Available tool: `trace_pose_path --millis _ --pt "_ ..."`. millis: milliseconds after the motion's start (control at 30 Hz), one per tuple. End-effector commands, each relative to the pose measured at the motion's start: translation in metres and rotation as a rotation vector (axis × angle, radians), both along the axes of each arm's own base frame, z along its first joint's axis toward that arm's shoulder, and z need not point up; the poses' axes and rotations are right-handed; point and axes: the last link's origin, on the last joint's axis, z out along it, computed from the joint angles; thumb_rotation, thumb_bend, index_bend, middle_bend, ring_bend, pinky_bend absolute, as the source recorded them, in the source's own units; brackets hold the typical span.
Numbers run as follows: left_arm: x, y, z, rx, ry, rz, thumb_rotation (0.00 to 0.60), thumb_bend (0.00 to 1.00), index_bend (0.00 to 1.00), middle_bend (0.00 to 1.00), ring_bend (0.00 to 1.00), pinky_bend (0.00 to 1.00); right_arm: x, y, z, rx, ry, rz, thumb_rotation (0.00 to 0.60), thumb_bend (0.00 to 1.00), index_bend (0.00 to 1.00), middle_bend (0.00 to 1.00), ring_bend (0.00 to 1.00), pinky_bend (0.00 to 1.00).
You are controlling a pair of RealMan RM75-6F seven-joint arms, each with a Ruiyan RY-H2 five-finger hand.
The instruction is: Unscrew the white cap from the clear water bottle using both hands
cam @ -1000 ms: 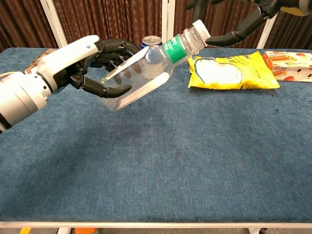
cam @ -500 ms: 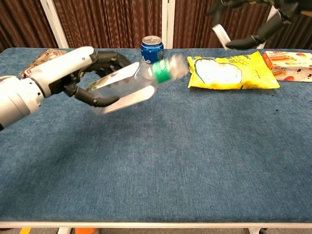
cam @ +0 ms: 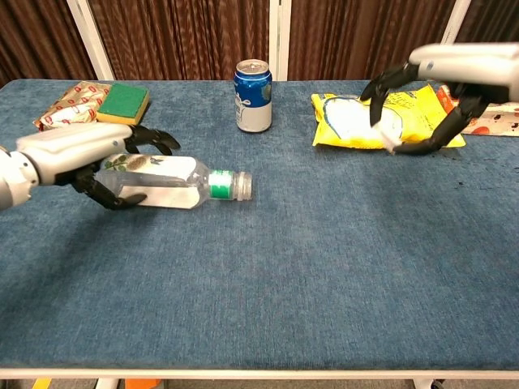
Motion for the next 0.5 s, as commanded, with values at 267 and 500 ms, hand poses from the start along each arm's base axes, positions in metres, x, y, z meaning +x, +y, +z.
trace_pose_path --millis 267,500 --pt "-0.013 -0.008 0.044 0.117 -0.075 0.049 0.600 0.37 0.11 0.12 0.03 0.17 -0.012 0.002 -0.078 0.042 0.174 0.125 0.600 0.40 0.38 0.10 0.00 0.00" --pt "-0.033 -0.011 0.068 0.177 -0.089 0.100 0.600 0.36 0.11 0.12 0.03 0.17 -0.021 0.008 -0.090 0.013 0.215 0.160 0.600 0.37 0.12 0.06 0.00 0.00"
